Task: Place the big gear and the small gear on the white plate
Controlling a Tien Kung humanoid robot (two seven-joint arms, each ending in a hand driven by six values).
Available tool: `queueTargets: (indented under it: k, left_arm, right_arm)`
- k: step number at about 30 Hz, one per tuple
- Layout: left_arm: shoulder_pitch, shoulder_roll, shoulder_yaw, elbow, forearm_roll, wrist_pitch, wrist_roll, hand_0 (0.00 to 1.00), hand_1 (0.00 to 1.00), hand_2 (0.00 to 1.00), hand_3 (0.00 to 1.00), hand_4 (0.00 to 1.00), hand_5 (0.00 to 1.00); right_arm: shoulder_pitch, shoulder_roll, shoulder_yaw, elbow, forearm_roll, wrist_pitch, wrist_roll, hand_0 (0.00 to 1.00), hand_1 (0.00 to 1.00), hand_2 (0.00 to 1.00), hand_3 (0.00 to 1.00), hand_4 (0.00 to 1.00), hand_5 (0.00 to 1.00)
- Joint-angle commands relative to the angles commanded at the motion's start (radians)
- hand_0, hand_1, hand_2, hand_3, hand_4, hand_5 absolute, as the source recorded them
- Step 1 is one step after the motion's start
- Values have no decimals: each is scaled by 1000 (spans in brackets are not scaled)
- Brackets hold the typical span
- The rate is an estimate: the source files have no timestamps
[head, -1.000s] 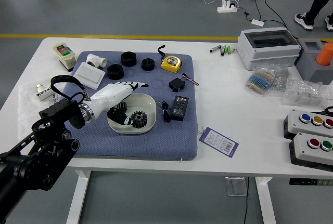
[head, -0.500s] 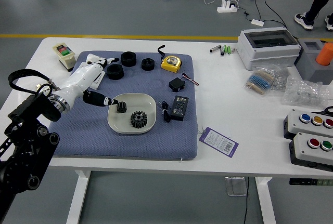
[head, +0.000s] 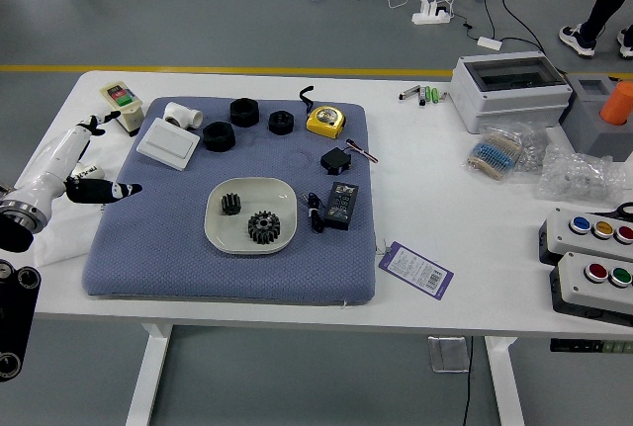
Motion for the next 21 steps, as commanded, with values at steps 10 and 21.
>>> queueTargets:
  k: [10, 21]
  left_arm:
    - [20, -2, -46, 9, 0, 11, 12, 553, 683, 773, 828, 814, 2]
    - [32, -2, -39, 16, 0, 6, 1, 485, 604, 677, 737, 630, 2]
  right_arm:
    - [-8, 2, 0, -3, 1, -1, -2, 700, 714, 746, 572, 801, 680]
    - [-14, 6, -4, -3, 9, 1, -1, 700, 714, 746, 572, 800, 680]
